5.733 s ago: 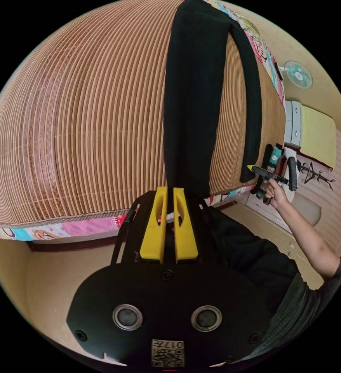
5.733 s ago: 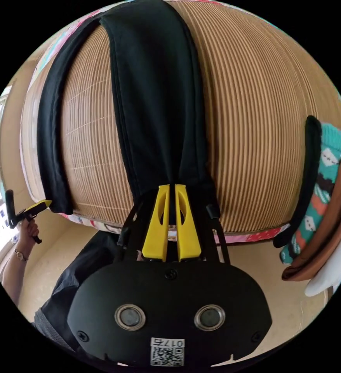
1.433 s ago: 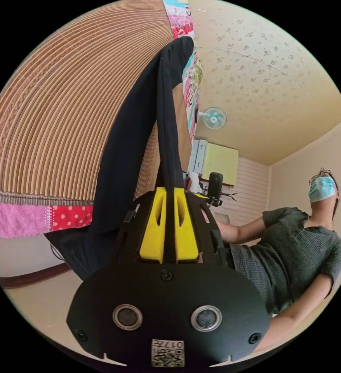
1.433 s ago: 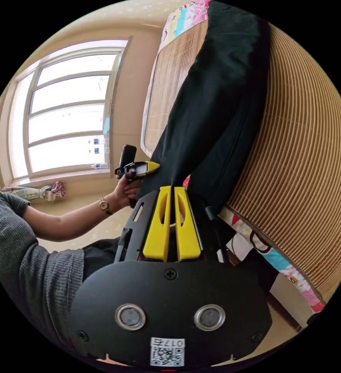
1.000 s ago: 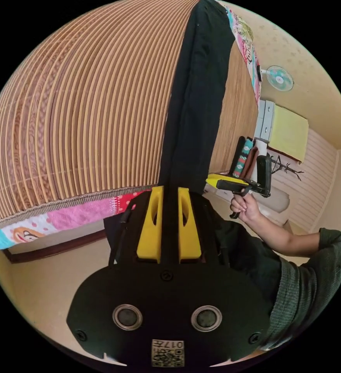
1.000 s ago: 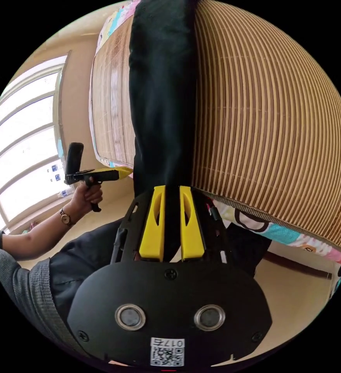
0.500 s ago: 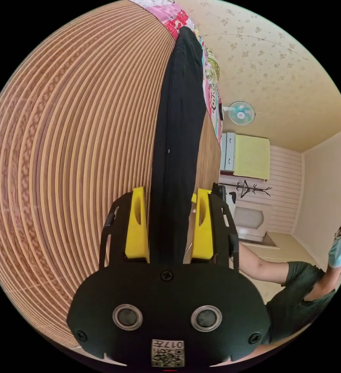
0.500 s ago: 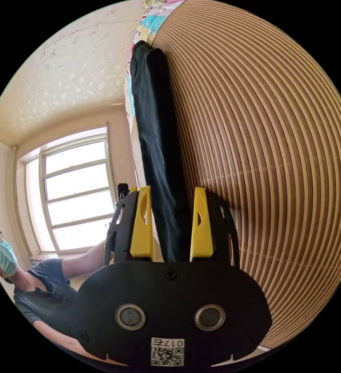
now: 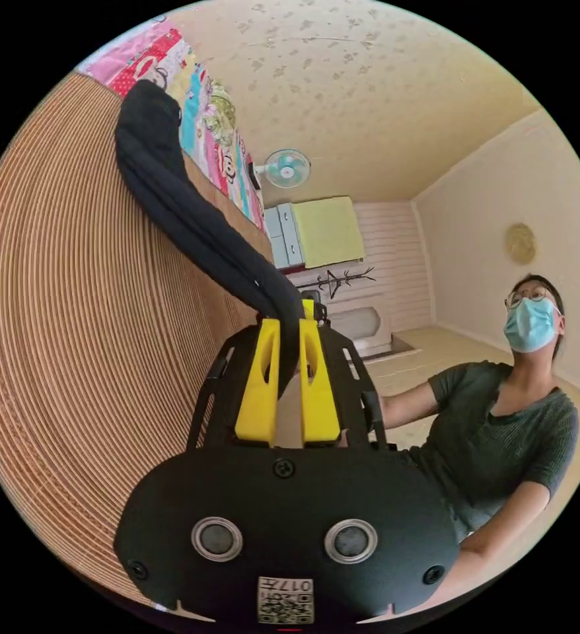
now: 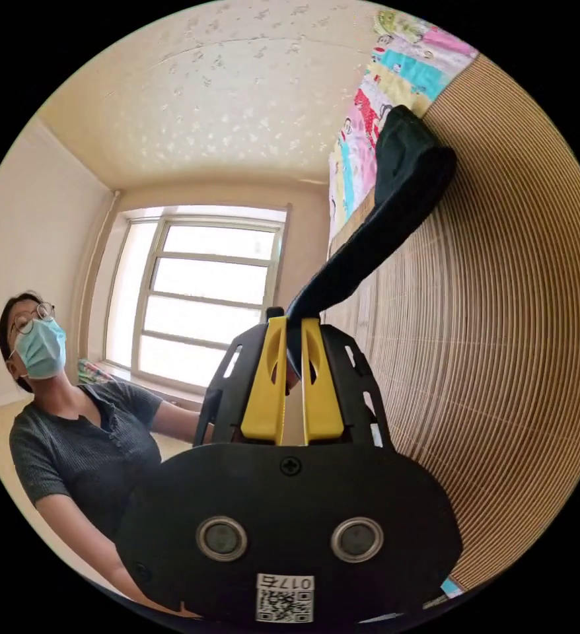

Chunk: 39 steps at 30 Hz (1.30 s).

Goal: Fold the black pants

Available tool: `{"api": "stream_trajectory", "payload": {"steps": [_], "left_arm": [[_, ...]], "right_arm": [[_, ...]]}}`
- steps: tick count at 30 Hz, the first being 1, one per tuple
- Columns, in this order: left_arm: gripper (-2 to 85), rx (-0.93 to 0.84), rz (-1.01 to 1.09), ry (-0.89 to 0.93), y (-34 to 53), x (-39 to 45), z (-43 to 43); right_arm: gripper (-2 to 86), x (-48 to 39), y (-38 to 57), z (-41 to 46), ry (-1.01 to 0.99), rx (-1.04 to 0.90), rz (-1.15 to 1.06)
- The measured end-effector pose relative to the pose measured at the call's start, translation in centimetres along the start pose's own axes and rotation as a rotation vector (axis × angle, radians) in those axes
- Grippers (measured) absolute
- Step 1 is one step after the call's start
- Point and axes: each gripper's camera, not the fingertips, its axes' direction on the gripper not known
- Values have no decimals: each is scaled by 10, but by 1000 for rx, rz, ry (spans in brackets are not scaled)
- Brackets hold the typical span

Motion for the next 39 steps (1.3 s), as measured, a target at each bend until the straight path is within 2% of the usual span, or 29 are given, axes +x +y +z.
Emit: {"api": "stream_trajectory", "payload": {"steps": [4,8,13,16,18,20,23,28,32,37,39], "left_arm": [[73,66,206,-32,31,148,4],[54,104,389,-169,52,288,17],[54,147,551,-74,48,396,24],[54,184,577,-193,36,430,34],[54,198,486,-284,18,420,43],[53,198,321,-362,-12,376,58],[52,181,210,-422,-42,312,75],[52,93,156,-489,-52,250,85],[58,-94,50,-607,-1,188,124],[71,-331,-260,-760,109,89,162],[83,-344,-392,-746,147,65,155]], "right_arm": [[18,-89,27,-11,-50,17,-139],[15,-185,37,-23,-69,-13,-305],[12,-288,34,-38,-97,-29,-505],[10,-320,18,-37,-9,-9,-549],[9,-311,-11,-30,130,3,-453],[9,-287,-37,-16,286,-3,-387],[9,-236,-79,10,479,-40,-273],[11,-179,-103,29,493,-39,-182],[17,-122,-60,61,680,-166,-142],[34,-9,27,80,785,-339,225],[50,34,64,83,822,-474,382]]}}
